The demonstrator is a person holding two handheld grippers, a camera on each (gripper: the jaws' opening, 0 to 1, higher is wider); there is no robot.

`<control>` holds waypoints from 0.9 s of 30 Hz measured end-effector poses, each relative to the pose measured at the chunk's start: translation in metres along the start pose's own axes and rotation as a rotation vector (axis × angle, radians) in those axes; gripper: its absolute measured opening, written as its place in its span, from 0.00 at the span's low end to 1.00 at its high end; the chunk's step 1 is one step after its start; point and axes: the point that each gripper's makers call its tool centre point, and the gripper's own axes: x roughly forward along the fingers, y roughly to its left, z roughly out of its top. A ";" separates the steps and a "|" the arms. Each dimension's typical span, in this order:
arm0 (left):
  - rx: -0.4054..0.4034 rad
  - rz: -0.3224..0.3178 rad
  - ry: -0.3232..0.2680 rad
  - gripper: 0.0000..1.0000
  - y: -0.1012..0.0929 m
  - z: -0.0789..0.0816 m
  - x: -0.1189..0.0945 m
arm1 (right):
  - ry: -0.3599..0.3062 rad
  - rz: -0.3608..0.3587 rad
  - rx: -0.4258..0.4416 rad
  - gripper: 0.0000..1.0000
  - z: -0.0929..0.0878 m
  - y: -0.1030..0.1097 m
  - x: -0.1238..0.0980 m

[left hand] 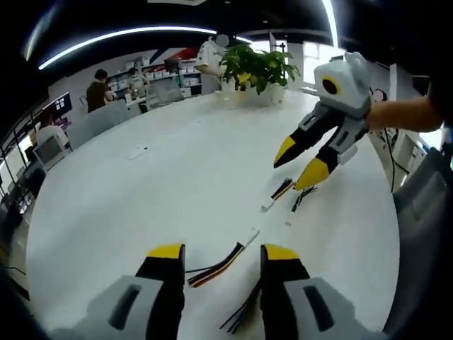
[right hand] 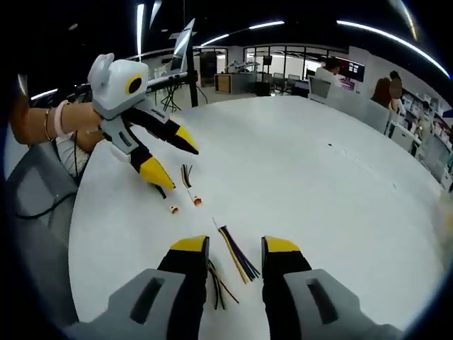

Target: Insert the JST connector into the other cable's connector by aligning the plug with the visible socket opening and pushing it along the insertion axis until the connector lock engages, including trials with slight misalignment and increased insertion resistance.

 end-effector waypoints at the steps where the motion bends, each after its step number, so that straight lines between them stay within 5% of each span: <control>1: -0.010 -0.014 -0.003 0.27 -0.001 0.000 0.001 | -0.002 0.008 0.002 0.26 0.000 0.000 0.001; 10: 0.054 -0.049 -0.032 0.22 -0.003 0.002 0.006 | -0.028 0.058 -0.090 0.14 0.005 0.001 0.009; 27: 0.153 -0.145 -0.045 0.11 -0.016 0.000 0.022 | -0.022 0.124 -0.138 0.11 -0.006 -0.005 0.026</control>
